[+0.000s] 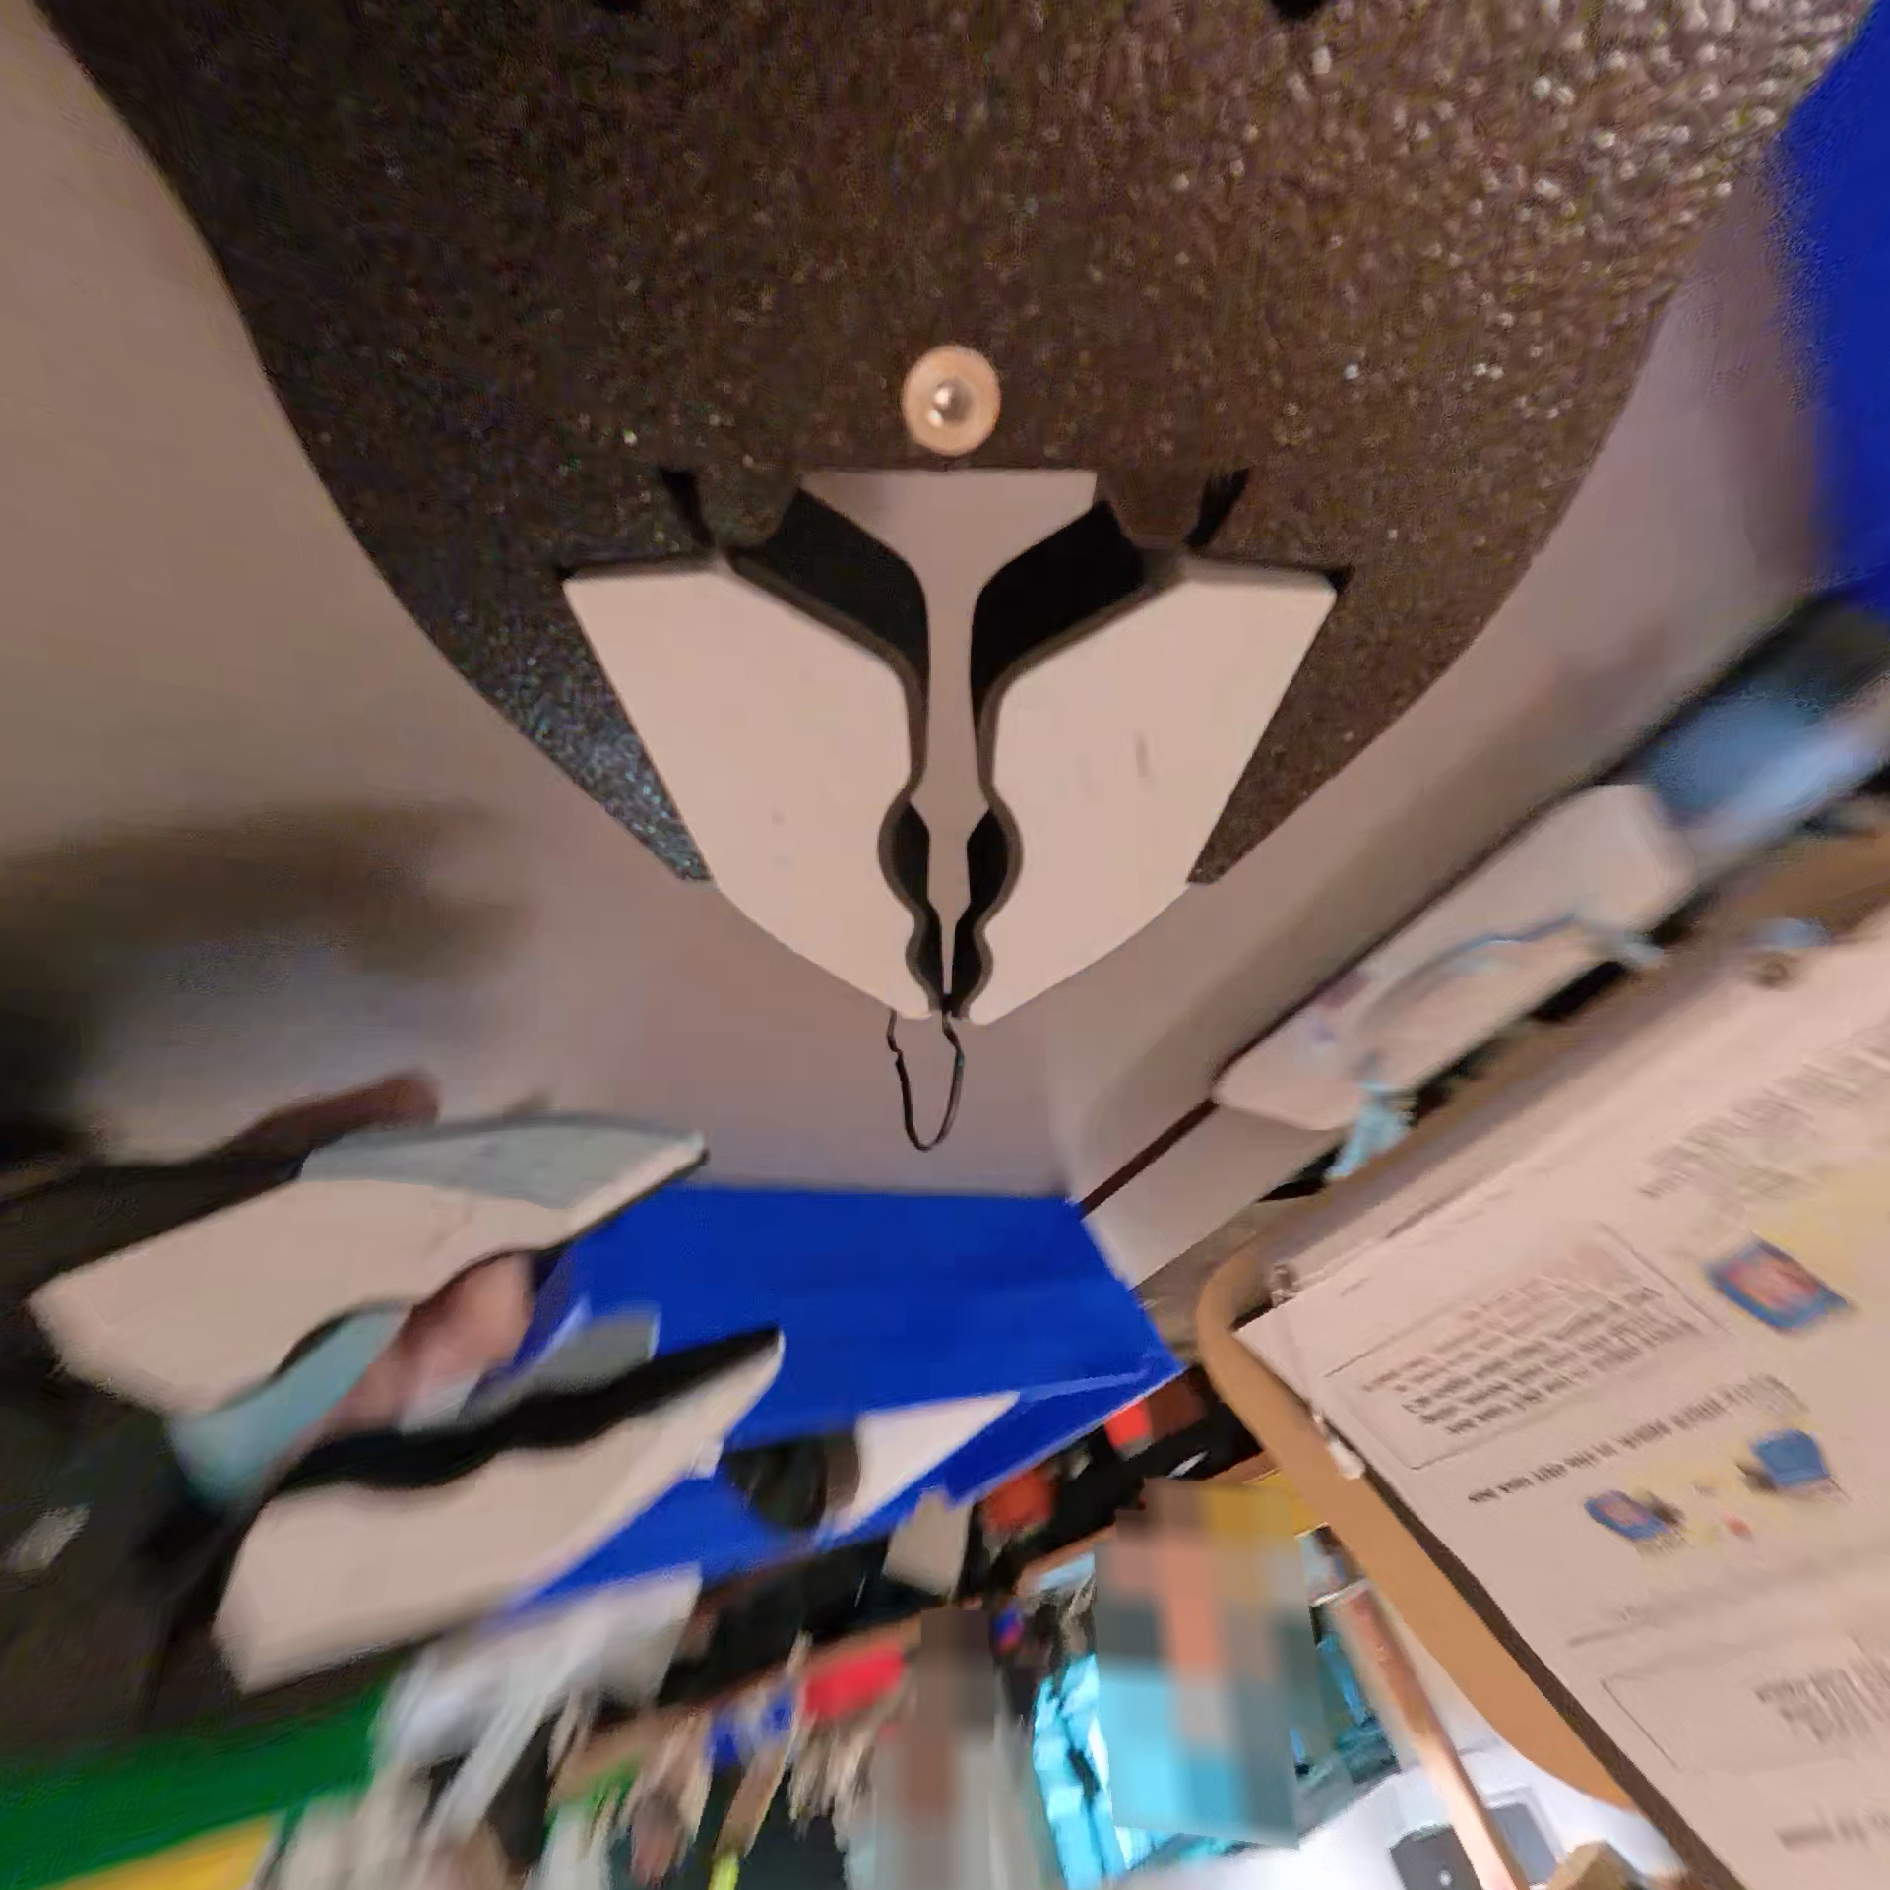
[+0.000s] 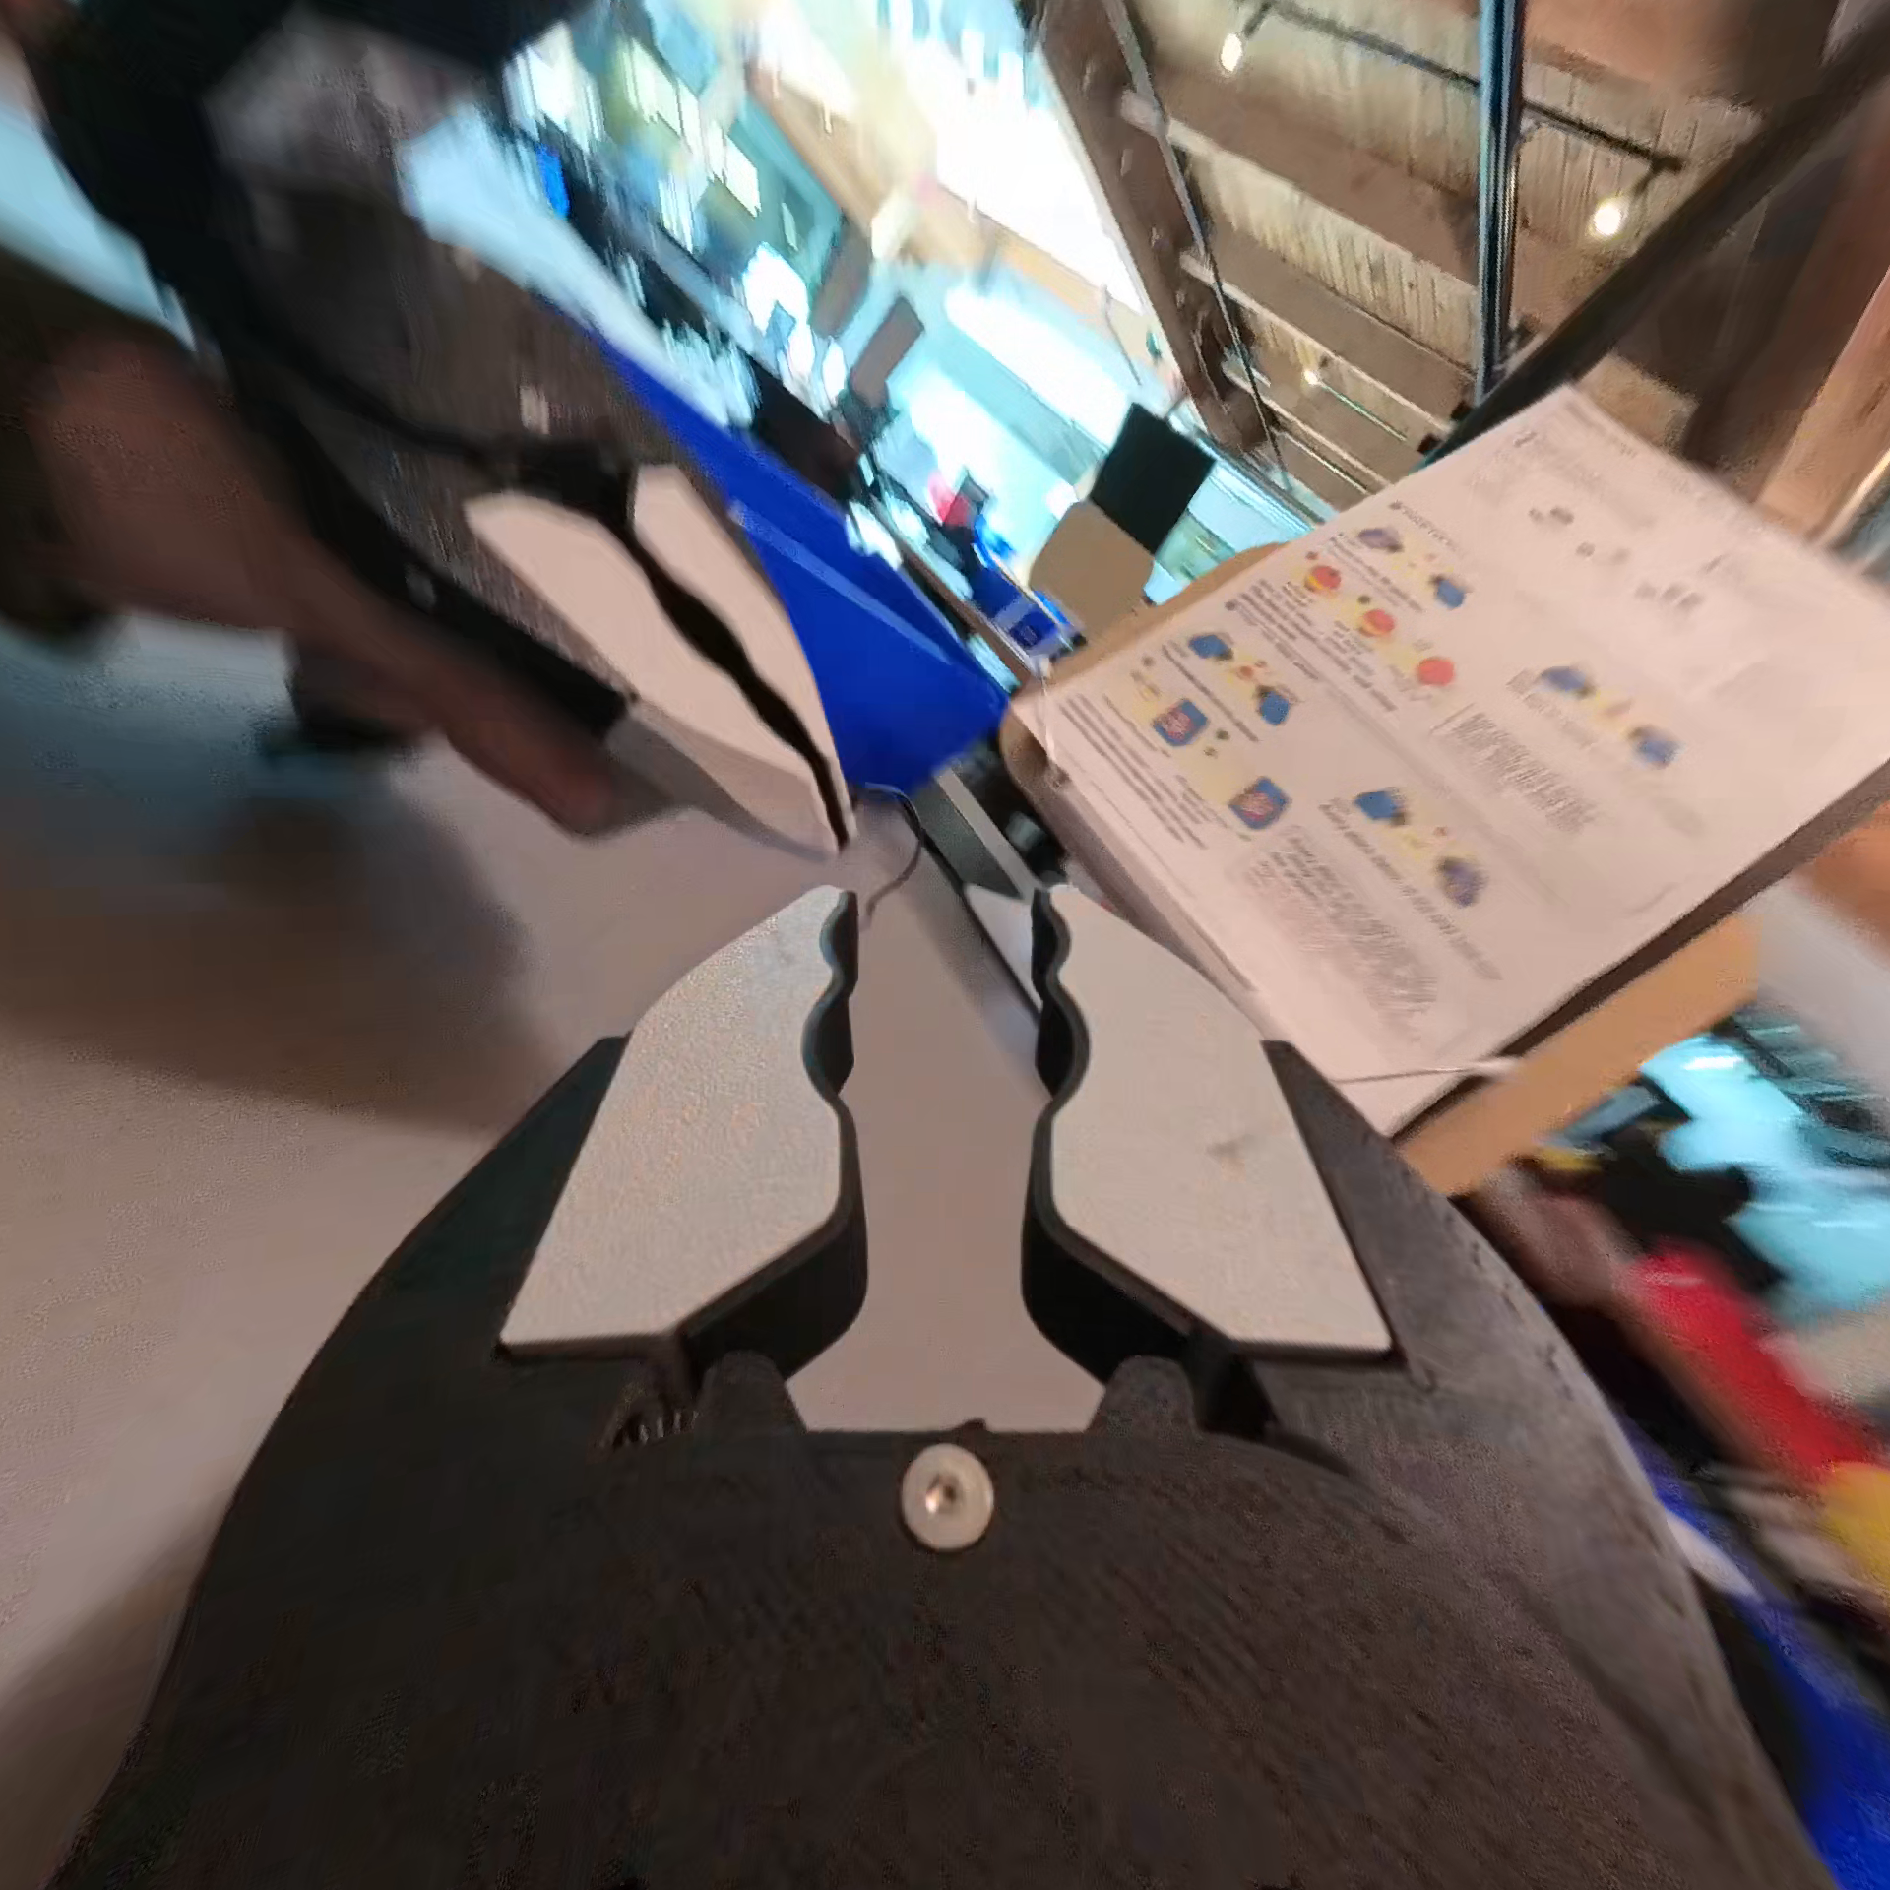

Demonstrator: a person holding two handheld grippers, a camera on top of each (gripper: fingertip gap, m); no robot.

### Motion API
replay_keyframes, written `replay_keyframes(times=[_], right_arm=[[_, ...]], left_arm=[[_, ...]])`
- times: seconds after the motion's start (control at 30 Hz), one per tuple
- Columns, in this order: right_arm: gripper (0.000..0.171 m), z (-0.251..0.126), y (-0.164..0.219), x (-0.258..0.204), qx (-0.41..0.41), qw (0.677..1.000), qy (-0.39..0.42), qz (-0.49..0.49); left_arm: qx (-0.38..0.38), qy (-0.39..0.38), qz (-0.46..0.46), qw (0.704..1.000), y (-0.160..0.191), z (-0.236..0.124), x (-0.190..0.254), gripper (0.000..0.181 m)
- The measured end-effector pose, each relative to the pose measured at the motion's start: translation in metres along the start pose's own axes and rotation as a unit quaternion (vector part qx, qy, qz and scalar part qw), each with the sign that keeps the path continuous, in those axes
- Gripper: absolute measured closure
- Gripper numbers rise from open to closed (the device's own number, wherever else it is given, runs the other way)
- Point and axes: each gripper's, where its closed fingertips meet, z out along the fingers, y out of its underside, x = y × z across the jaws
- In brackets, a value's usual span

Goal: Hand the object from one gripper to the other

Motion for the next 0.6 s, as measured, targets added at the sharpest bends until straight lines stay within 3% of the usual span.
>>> replay_keyframes(times=[0.1, 0.17, 0.37, 0.47, 0.6], right_arm=[[0.142, 0.006, 0.013, -0.01, -0.066, 0.988, 0.009, -0.141], [0.146, 0.009, 0.014, -0.01, -0.08, 0.98, 0.024, -0.18], [0.15, 0.011, 0.02, -0.019, -0.102, 0.971, 0.001, -0.216], [0.167, 0.011, 0.021, -0.021, -0.107, 0.971, -0.007, -0.215], [0.17, 0.011, 0.024, -0.021, -0.119, 0.968, -0.01, -0.222]], left_arm=[[-0.064, -0.049, 0.168, 0.983, 0.012, 0.003, -0.001, 0.18], [-0.079, -0.044, 0.214, 0.973, 0.014, 0.007, 0.008, 0.18], [-0.075, -0.036, 0.246, 0.966, 0.012, 0.011, 0.021, 0.18], [-0.078, -0.036, 0.262, 0.961, 0.013, 0.012, 0.022, 0.18], [-0.079, -0.042, 0.269, 0.959, 0.013, 0.012, 0.021, 0.18]])
